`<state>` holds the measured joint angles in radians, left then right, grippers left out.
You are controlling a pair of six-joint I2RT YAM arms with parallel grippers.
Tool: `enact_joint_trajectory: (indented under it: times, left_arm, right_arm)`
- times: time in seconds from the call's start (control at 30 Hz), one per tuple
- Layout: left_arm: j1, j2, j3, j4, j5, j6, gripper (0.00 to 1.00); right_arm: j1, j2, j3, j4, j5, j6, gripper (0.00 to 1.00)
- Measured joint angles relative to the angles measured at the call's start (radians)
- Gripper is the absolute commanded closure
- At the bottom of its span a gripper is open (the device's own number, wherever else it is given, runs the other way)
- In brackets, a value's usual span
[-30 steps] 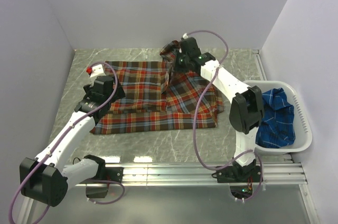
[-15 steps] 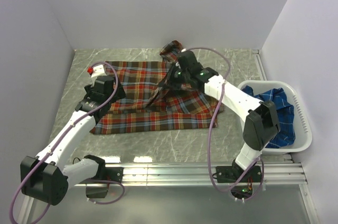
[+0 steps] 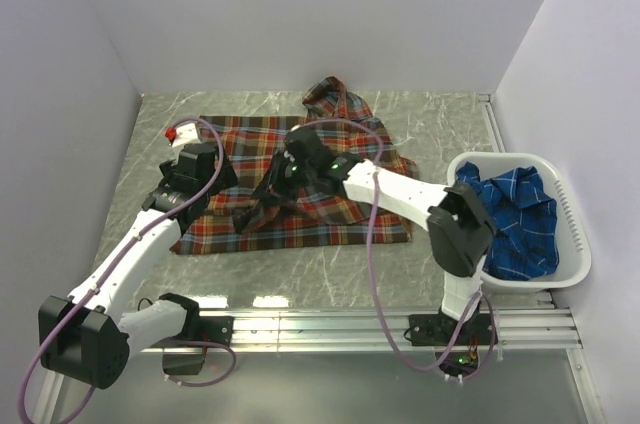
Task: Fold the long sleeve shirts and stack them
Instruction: Fold the shirt
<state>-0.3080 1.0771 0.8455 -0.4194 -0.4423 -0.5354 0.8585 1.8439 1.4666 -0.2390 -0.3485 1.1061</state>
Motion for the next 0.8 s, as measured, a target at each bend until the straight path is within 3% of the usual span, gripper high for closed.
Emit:
enact_joint_trajectory:
  times: [0.03, 0.17, 0.47, 0.8]
  left_arm:
    - [0.000, 0.000, 0.000, -0.004, 0.000, 0.000, 0.01]
    - [0.000, 0.000, 0.002, -0.021, 0.001, -0.013, 0.01]
    - [0.000, -0.014, 0.006, -0.159, 0.055, -0.200, 0.01]
    - [0.001, 0.034, -0.204, -0.108, 0.212, -0.400, 0.13]
  right_arm:
    - [0.011, 0.021, 0.007, -0.009, -0.006, -0.014, 0.56]
    - [0.039, 0.051, 0.010, -0.084, -0.020, -0.091, 0.48]
    - [-0.020, -0.087, -0.072, -0.216, 0.106, -0.343, 0.51]
    - [-0.254, -0.284, -0.364, -0.205, 0.227, -0.481, 0.52]
